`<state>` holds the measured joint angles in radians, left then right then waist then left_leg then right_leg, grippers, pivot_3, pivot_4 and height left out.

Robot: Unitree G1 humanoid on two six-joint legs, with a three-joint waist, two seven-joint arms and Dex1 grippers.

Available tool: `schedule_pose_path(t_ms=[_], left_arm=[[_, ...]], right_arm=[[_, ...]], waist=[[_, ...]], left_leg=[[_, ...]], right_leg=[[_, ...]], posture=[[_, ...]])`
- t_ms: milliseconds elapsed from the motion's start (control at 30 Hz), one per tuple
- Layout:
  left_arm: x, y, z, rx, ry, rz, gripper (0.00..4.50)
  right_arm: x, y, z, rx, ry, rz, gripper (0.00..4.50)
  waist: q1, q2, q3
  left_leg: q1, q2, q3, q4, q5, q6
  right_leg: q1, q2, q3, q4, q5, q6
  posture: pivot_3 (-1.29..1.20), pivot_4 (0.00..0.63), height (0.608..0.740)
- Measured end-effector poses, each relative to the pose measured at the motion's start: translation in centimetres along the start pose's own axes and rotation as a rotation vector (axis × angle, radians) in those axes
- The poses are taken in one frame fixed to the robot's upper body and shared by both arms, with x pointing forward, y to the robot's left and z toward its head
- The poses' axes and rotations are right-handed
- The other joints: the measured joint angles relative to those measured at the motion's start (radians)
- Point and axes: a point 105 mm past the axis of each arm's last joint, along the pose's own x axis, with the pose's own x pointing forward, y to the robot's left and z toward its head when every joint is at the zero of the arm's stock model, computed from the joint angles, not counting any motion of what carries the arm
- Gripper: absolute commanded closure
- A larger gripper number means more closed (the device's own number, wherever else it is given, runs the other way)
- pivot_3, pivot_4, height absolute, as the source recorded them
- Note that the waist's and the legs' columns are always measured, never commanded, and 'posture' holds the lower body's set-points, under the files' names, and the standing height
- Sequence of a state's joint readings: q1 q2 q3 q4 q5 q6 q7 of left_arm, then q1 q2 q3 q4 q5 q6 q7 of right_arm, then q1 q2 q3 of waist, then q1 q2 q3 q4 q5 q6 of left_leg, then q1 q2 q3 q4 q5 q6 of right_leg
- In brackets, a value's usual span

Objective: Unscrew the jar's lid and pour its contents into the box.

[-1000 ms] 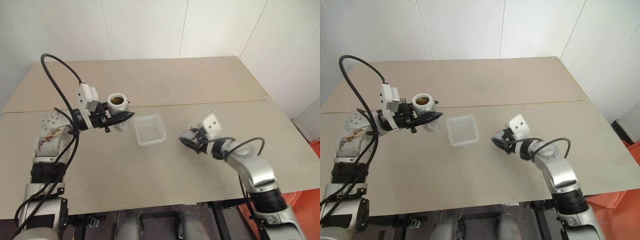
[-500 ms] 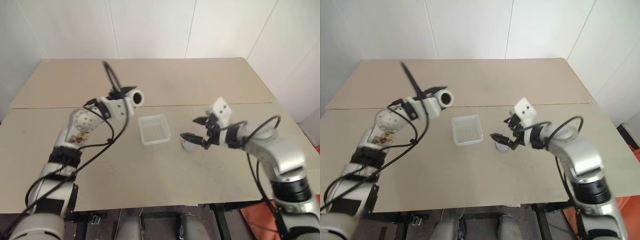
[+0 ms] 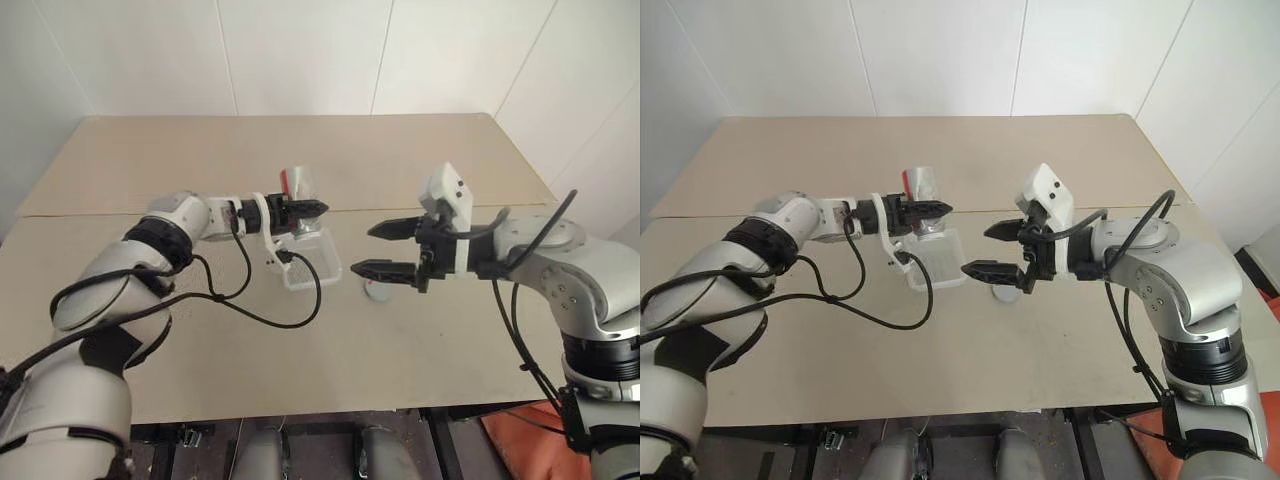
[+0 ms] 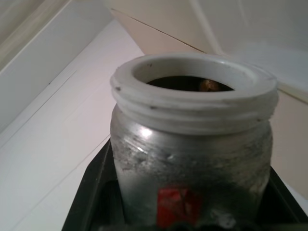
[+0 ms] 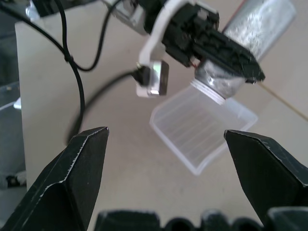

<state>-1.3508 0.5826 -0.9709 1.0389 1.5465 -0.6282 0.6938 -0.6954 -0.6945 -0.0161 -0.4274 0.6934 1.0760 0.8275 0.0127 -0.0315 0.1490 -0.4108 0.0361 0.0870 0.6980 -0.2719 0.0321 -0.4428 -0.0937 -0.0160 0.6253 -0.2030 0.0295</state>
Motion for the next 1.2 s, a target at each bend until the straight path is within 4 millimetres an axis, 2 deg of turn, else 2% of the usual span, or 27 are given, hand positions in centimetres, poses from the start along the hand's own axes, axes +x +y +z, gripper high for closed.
schedule_pose_path(t_ms=[167, 433, 600, 700, 833, 933, 1033, 1133, 1200], left_arm=[[0.5, 0.4, 0.2, 0.037, -0.020, 0.023, 2.54], [0.4, 0.6, 0.2, 0.028, -0.011, 0.052, 2.54], [-1.2, 0.9, -2.5, -0.146, 0.138, 0.072, 2.54], [-3.2, 0.4, -4.6, -0.483, 0.327, 0.131, 2.54], [-5.5, -1.9, -5.1, -0.990, 0.521, 0.204, 2.54], [-6.9, -4.3, -3.7, -1.425, 0.622, 0.257, 2.54], [-7.8, -5.3, -1.2, -1.871, 0.642, 0.362, 2.54], [-9.0, -5.1, 0.5, -2.161, 0.614, 0.467, 2.54], [-9.4, -4.7, 1.1, -2.274, 0.588, 0.524, 2.54]], right_arm=[[-0.3, 1.2, 0.8, -0.027, -0.042, 0.025, 0.04], [-0.3, 1.2, 0.4, -0.011, -0.043, 0.017, 0.04], [-0.3, 1.3, 0.4, -0.014, -0.046, 0.017, 0.04], [-0.3, 1.2, 0.3, -0.016, -0.055, 0.012, 0.04], [-0.3, 1.1, -0.1, -0.008, -0.063, -0.006, 0.04], [-0.2, 1.0, 0.0, -0.018, -0.094, -0.023, 0.04], [-0.1, 0.5, -0.2, -0.051, -0.133, -0.084, 0.04], [-0.4, 0.1, -0.7, -0.076, -0.141, -0.131, 0.04], [-0.5, -0.1, -0.7, -0.088, -0.145, -0.143, 0.04]], waist=[[0.000, 0.000, 0.000], [0.000, 0.000, 0.000], [-0.003, 0.000, 0.000], [-0.004, 0.000, 0.000], [-0.006, 0.000, 0.000], [-0.008, 0.000, 0.000], [-0.012, 0.000, 0.000], [-0.015, 0.000, 0.000], [-0.014, 0.000, 0.000]], left_leg=[[0.000, 0.000, 0.000, 0.001, 0.000, 0.000], [0.000, 0.000, 0.000, 0.002, 0.000, 0.000], [0.000, 0.000, 0.000, 0.003, 0.000, 0.000], [0.001, 0.001, 0.000, 0.003, 0.000, 0.000], [0.001, 0.003, 0.001, 0.006, 0.001, -0.001], [0.001, 0.003, 0.000, 0.008, 0.001, -0.001], [0.000, 0.002, -0.002, 0.009, 0.001, -0.001], [0.001, 0.002, -0.004, 0.009, 0.000, 0.000], [0.004, 0.002, -0.005, 0.009, 0.000, 0.001]], right_leg=[[0.000, -0.001, 0.000, 0.000, 0.000, 0.000], [0.000, -0.001, 0.000, 0.002, 0.000, 0.000], [0.000, -0.001, 0.000, 0.002, 0.000, 0.000], [0.000, -0.001, 0.000, 0.003, 0.000, 0.000], [0.002, -0.001, 0.000, 0.004, 0.000, 0.000], [0.002, 0.000, 0.000, 0.004, 0.000, 0.000], [0.002, 0.000, 0.001, 0.004, 0.000, 0.001], [0.002, 0.000, 0.002, 0.004, 0.000, 0.001], [0.005, 0.000, 0.002, 0.004, 0.000, 0.001]], posture=[[0.00, 0.150, 0.740], [0.00, 0.150, 0.740], [0.00, 0.150, 0.740], [0.00, 0.150, 0.740], [0.00, 0.150, 0.740], [0.00, 0.150, 0.740], [0.00, 0.150, 0.740], [0.00, 0.150, 0.740], [0.00, 0.150, 0.740]])
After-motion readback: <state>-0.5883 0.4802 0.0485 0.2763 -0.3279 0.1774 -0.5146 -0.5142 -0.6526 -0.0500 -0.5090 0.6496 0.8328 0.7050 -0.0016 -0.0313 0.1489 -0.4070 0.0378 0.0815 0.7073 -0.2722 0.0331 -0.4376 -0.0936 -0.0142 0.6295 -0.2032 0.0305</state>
